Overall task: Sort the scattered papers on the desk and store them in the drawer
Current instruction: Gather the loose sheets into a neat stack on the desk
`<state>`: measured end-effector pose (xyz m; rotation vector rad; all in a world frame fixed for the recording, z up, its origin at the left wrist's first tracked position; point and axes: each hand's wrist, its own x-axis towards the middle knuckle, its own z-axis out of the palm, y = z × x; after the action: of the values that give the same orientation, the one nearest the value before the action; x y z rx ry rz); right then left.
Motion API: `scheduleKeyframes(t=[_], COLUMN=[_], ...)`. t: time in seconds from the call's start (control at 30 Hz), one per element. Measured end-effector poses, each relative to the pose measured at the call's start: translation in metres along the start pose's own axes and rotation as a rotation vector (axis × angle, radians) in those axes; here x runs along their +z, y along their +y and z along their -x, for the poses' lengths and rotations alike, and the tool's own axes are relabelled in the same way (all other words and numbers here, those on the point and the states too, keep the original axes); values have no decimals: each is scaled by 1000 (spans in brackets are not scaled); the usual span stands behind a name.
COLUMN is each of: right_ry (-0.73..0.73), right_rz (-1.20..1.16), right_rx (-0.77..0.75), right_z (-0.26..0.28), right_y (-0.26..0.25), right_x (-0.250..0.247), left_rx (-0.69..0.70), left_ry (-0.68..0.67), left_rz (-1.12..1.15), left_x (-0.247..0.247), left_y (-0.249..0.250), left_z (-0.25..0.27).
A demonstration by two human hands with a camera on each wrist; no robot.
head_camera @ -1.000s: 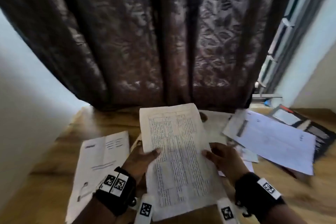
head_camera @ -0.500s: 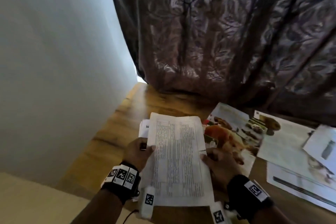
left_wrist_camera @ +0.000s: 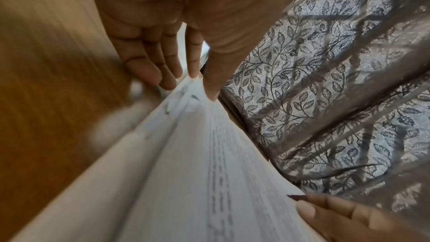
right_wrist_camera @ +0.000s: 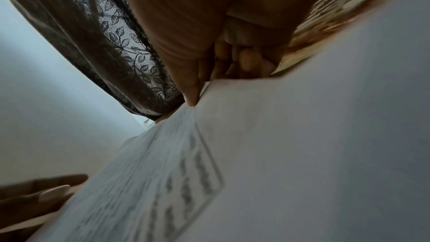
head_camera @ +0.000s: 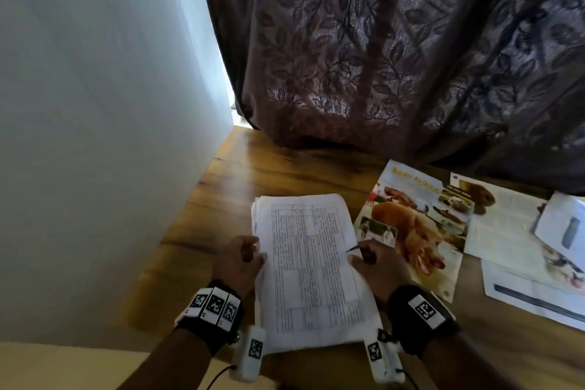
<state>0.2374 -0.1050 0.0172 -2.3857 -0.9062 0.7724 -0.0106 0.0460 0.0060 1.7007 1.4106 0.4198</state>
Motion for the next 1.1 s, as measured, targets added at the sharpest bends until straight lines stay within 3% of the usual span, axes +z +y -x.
scheduleKeyframes(t=[0.17, 0.27, 0.47, 0.57, 0.67, 0.83, 1.0, 1.1], right_ry=[58, 20, 29, 60, -86, -467, -424, -392], right_rz=[158, 161, 208, 310, 302, 281, 670, 725], right_rx=[-51, -59, -75, -238, -509, -627, -616, -524], right_z=[-2, 1, 1, 9, 16, 3, -38, -52], right_y=[-1, -3, -7, -29, -69, -113, -87, -56], right_x=[11, 14, 13, 11, 31, 86, 78, 52], left_rx=[114, 158, 173, 231, 252, 241, 235, 180], left_ry=[-65, -115, -246, -319, -343, -407, -502, -406], left_rz=[-137, -203, -203, -279, -300, -450, -403, -489], left_x=[1, 2, -3, -6, -2, -2, -2, -3], left_y=[-11, -19, -27, -23, -27, -23, -21, -19], left_z=[-1, 1, 0, -1, -6, -16, -12, -8])
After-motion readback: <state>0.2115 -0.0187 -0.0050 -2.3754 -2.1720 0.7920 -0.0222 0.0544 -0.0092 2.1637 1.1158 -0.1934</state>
